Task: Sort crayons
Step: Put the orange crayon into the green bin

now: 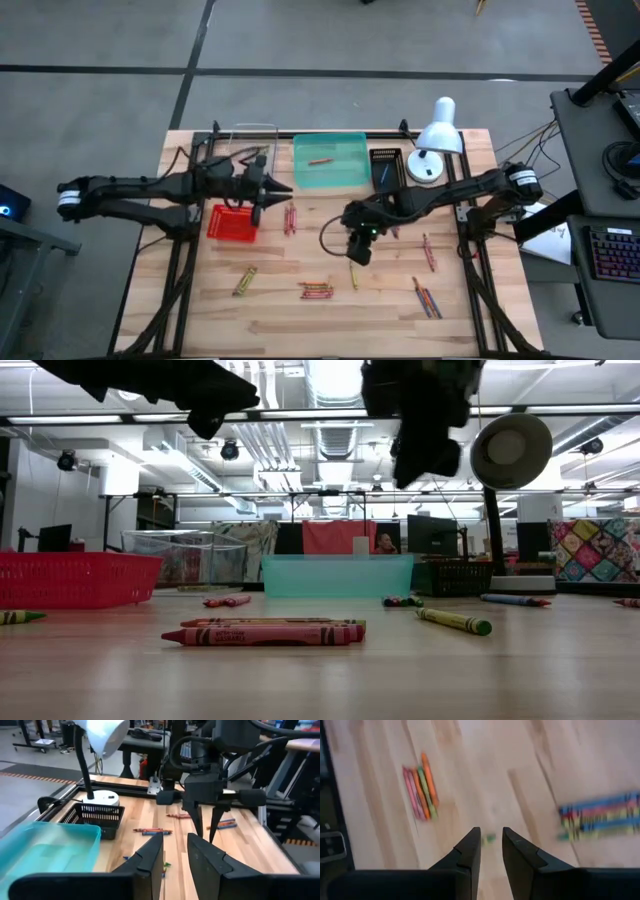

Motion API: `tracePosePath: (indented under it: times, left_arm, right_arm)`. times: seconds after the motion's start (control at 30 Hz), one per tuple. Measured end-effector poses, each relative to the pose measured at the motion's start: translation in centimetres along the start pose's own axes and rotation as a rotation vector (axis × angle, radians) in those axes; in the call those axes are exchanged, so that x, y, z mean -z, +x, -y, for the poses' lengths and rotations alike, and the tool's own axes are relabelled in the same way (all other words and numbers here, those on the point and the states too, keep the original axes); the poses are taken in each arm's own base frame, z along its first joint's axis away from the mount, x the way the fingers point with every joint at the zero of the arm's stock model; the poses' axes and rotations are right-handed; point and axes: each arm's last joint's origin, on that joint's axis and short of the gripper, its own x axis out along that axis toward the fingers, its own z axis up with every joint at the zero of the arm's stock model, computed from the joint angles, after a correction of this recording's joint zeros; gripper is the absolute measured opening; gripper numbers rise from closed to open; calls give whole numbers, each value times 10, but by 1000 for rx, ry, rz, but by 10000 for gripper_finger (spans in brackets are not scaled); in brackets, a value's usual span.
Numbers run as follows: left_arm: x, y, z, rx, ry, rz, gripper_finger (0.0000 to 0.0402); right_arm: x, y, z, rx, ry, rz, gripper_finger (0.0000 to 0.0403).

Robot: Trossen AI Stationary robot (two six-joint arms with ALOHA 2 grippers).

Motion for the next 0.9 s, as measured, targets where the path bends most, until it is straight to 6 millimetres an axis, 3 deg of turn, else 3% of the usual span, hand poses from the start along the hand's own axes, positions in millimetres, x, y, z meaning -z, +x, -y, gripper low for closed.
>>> tracePosePath:
  times: [0.33,0.9]
  left_arm:
    - [1,25,51,108,161,-82,61]
    - [54,57,100,70,145,-285,61]
  right_arm:
    - [35,2,-29,30,-43,-157,68]
    - [83,3,-80,43,-199,-141,63]
